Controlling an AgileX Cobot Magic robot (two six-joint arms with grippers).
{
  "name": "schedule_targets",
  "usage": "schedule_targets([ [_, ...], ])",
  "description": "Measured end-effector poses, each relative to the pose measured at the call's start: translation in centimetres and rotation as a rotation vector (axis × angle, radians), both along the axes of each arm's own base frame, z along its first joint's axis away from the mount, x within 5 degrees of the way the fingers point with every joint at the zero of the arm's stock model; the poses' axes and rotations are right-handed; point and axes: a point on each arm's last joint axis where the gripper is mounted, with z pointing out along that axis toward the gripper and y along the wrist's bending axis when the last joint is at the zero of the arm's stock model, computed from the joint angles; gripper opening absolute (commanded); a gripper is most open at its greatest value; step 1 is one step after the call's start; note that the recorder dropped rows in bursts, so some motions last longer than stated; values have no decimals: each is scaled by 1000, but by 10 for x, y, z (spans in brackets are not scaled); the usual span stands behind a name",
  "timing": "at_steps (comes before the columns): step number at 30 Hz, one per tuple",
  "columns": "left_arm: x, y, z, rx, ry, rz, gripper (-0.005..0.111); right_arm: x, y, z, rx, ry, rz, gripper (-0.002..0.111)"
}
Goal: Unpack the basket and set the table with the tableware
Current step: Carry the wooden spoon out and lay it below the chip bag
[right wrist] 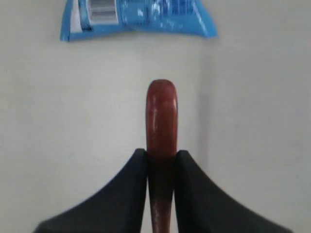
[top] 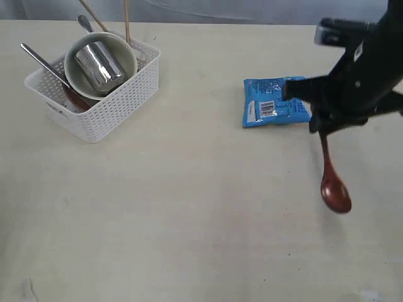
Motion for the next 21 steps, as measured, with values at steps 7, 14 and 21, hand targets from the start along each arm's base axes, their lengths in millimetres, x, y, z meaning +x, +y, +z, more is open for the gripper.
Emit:
schedule_targets([
  [7, 0, 0, 0, 0, 0, 0, 0, -14, -3, -41, 4, 58, -13, -1],
  [14, 0, 0, 0, 0, 0, 0, 0, -7, -1, -55, 1, 40, 5, -1],
  [21, 0, 0, 0, 0, 0, 0, 0, 2, 1, -68, 5, -2, 13, 0],
])
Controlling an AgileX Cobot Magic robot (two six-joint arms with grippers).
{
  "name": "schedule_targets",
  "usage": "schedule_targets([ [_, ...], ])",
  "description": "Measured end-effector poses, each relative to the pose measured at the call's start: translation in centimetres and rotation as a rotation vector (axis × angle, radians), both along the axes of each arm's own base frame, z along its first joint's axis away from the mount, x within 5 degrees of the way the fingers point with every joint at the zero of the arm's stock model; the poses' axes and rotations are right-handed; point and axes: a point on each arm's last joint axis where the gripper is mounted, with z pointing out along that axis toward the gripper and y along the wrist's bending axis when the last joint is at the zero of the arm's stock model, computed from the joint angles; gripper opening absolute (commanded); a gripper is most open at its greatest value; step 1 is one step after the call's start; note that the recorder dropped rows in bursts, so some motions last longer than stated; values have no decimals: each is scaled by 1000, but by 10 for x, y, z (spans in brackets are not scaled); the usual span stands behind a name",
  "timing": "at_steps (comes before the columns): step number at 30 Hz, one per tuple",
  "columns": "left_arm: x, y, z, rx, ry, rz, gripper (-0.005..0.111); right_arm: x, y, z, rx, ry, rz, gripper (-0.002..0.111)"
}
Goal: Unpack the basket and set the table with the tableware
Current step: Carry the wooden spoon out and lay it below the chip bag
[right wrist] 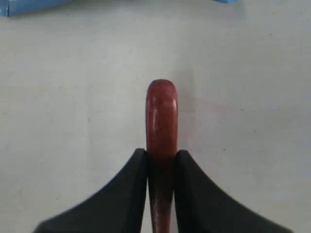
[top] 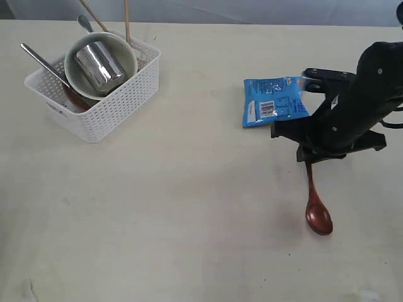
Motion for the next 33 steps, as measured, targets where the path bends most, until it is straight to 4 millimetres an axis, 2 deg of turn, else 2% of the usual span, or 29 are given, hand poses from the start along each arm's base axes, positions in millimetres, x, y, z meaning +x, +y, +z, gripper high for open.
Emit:
schedule_targets([
  [11, 0, 0, 0, 0, 0, 0, 0, 4, 1, -18, -13, 20, 6, 0],
  [13, 0, 0, 0, 0, 0, 0, 0, 4, 1, -18, -13, 20, 6, 9],
  [15, 0, 0, 0, 0, 0, 0, 0, 5, 1, -18, -11, 13, 5, 39],
  [17, 0, 0, 0, 0, 0, 0, 0, 5, 1, -18, -10, 9, 5, 53],
  [18, 0, 0, 0, 0, 0, 0, 0, 6, 1, -18, -9, 5, 3, 56],
  [21, 0, 0, 0, 0, 0, 0, 0, 7, 1, -16, -4, -13, 0, 59],
  [23, 0, 0, 0, 0, 0, 0, 0, 14, 4, 0, 14, -67, 2, 59],
  [28, 0, 0, 0, 0, 0, 0, 0, 28, 5, 23, -2, -207, 74, 59],
  [33, 0, 0, 0, 0, 0, 0, 0, 36, 6, 29, -8, -312, 112, 59],
])
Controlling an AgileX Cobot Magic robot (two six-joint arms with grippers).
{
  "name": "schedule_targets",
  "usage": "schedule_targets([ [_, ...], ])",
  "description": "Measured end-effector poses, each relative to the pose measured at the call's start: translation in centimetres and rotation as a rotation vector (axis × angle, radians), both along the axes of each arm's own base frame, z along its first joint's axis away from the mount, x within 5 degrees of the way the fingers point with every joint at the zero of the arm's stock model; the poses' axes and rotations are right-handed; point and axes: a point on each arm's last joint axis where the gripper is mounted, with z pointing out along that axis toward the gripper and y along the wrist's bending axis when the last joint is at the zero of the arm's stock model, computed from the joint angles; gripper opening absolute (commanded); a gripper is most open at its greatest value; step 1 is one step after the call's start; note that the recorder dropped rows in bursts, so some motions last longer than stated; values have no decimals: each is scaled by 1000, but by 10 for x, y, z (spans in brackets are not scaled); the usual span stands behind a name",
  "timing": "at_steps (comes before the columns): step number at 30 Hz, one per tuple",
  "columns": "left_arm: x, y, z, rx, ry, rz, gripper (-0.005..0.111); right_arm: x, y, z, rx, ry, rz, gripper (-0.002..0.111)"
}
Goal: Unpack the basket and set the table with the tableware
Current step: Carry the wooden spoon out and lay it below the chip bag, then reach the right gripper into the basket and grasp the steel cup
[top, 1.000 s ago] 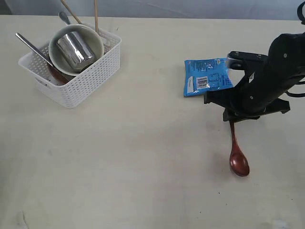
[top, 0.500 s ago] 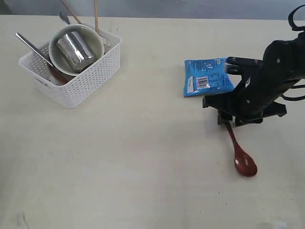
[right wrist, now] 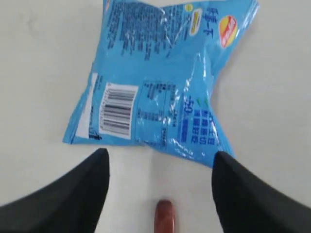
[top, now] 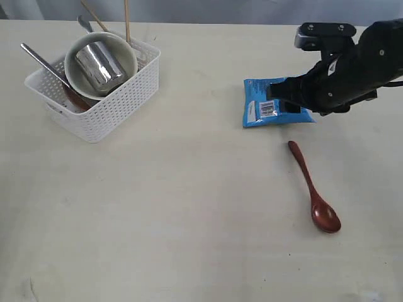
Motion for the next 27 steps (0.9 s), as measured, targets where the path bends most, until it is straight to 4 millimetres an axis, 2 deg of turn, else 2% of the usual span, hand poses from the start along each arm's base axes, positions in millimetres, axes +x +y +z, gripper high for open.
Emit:
schedule_targets([
  [14, 0, 0, 0, 0, 0, 0, 0, 4, 4, 7, 43, 7, -50, 58],
  [18, 0, 0, 0, 0, 0, 0, 0, 13, 22, 33, 32, 47, 14, 58],
  [24, 0, 0, 0, 0, 0, 0, 0, 32, 63, 94, 38, -45, 169, 57],
  [27, 0, 0, 0, 0, 0, 0, 0, 41, 82, 114, 39, -69, 249, 57],
])
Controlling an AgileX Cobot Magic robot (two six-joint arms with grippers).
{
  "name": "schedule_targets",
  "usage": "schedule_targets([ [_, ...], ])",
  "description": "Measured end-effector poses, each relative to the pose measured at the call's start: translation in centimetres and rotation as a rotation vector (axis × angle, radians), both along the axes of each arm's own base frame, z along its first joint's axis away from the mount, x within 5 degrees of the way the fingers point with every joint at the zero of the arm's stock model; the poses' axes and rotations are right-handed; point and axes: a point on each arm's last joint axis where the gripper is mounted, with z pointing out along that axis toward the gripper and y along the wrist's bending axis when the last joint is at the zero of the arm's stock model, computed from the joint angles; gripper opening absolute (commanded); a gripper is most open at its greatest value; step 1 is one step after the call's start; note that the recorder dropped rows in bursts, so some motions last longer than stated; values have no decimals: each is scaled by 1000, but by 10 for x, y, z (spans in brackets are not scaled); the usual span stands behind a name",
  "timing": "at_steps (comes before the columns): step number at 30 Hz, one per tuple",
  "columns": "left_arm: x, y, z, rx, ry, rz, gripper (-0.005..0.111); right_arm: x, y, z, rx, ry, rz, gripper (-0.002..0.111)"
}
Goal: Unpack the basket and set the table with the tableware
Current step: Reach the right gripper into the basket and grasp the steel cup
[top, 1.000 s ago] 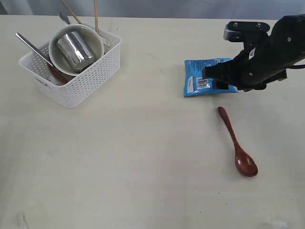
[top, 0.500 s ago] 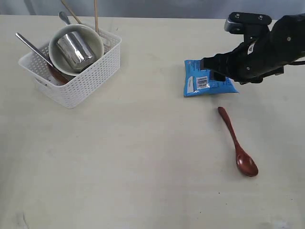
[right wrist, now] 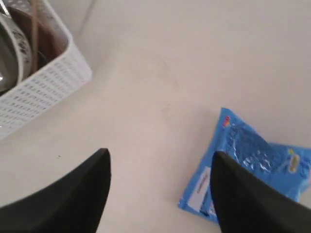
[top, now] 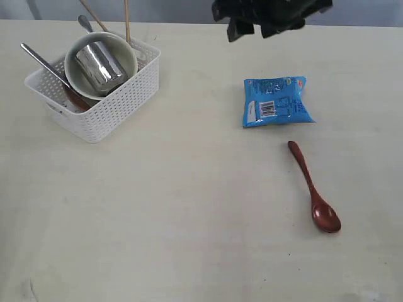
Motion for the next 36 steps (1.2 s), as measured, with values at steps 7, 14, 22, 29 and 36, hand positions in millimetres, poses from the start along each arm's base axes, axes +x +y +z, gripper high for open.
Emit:
schedule_targets([
  [7, 0, 0, 0, 0, 0, 0, 0, 26, 40, 1, 105, 101, 150, 57],
  [14, 0, 0, 0, 0, 0, 0, 0, 43, 87, -26, 94, 101, 322, 57],
  [22, 0, 0, 0, 0, 0, 0, 0, 38, 144, -39, 99, 12, 454, 65],
  [29, 0, 0, 0, 0, 0, 0, 0, 34, 176, -54, 61, -28, 550, 68],
  [36, 0, 0, 0, 0, 0, 0, 0, 25, 197, -70, -27, -76, 618, 68],
])
